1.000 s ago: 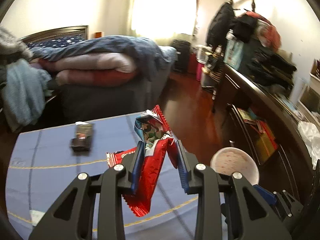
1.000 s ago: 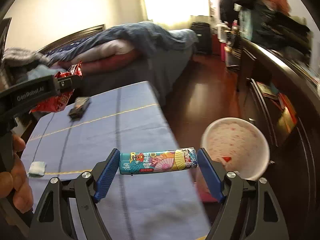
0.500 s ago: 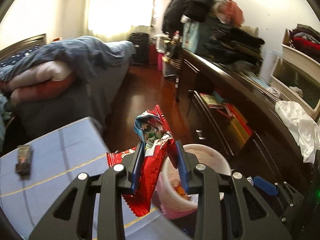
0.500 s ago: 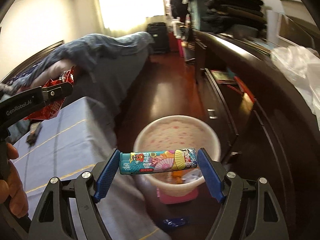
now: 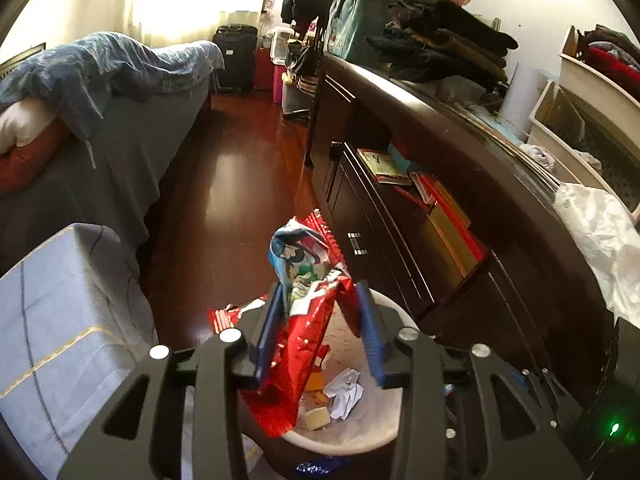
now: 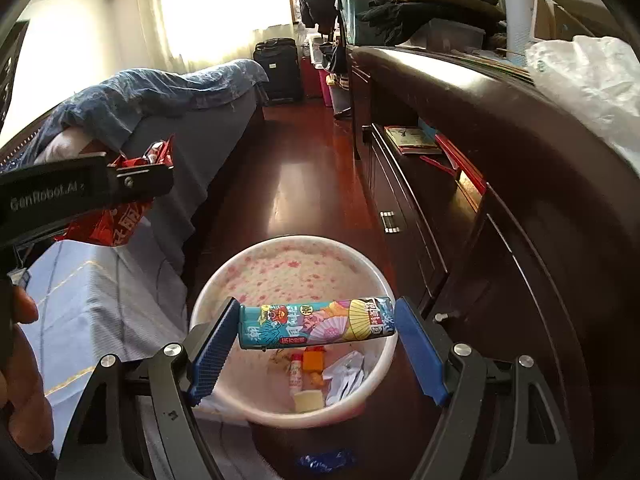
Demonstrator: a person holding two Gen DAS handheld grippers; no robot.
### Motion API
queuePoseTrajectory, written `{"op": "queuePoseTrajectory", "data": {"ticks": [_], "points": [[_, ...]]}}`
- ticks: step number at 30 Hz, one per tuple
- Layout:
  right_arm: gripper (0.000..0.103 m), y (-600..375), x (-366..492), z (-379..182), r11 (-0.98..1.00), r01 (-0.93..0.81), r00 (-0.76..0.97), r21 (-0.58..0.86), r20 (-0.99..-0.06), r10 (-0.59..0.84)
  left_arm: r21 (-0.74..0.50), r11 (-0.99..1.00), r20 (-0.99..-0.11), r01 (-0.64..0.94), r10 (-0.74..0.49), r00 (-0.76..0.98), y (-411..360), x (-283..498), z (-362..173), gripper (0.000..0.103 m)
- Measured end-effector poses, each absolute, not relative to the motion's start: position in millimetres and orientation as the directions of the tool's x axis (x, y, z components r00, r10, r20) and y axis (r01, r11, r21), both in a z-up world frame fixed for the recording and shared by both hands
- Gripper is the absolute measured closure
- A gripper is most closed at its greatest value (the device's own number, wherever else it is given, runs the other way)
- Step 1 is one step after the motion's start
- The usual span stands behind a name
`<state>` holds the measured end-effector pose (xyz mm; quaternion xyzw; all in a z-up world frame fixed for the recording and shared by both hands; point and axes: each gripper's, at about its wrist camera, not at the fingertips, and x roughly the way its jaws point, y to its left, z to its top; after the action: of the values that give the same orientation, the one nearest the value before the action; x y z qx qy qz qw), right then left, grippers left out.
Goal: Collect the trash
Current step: 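Carry snack bag and tube over the wastebasket and open both grippers, then grasp the dark cigarette box with the left gripper while the right gripper grasps the tissue packet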
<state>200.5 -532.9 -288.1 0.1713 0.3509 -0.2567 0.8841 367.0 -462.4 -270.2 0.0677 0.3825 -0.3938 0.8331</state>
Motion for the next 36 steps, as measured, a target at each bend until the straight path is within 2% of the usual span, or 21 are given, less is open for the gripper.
{"op": "queuePoseTrajectory", "data": {"ticks": [2, 6, 10, 11, 24, 36], "points": [[0.024, -535.8, 206.8, -294.0, 0.808, 0.579, 0.614, 0.108, -0.709, -0.345, -0.188, 0.677, -0.697, 0.712, -0.602, 0.389, -469.6, 372.0, -274.8, 0.057], [0.024, -539.0, 216.3, -304.5, 0.802, 0.591, 0.599, 0.082, -0.711, -0.369, -0.195, 0.667, -0.694, 0.72, -0.612, 0.38, -478.8, 378.7, -280.5, 0.034], [0.023, -540.5, 218.2, -307.6, 0.799, 0.597, 0.593, 0.067, -0.708, -0.384, -0.187, 0.657, -0.683, 0.73, -0.621, 0.384, -479.3, 379.8, -277.7, 0.029], [0.022, -540.4, 217.5, -307.1, 0.798, 0.598, 0.595, 0.067, -0.705, -0.387, -0.189, 0.659, -0.68, 0.728, -0.623, 0.387, -477.5, 380.5, -276.7, 0.024], [0.021, -516.6, 201.4, -286.2, 0.818, 0.569, 0.607, 0.083, -0.714, -0.349, -0.179, 0.707, -0.648, 0.684, -0.608, 0.459, -422.9, 371.0, -249.7, 0.018], [0.018, -435.4, 189.3, -241.0, 0.913, 0.393, 0.698, 0.115, -0.683, -0.214, -0.092, 0.875, -0.633, 0.476, -0.421, 0.65, -284.6, 349.2, -225.5, 0.008]]}}
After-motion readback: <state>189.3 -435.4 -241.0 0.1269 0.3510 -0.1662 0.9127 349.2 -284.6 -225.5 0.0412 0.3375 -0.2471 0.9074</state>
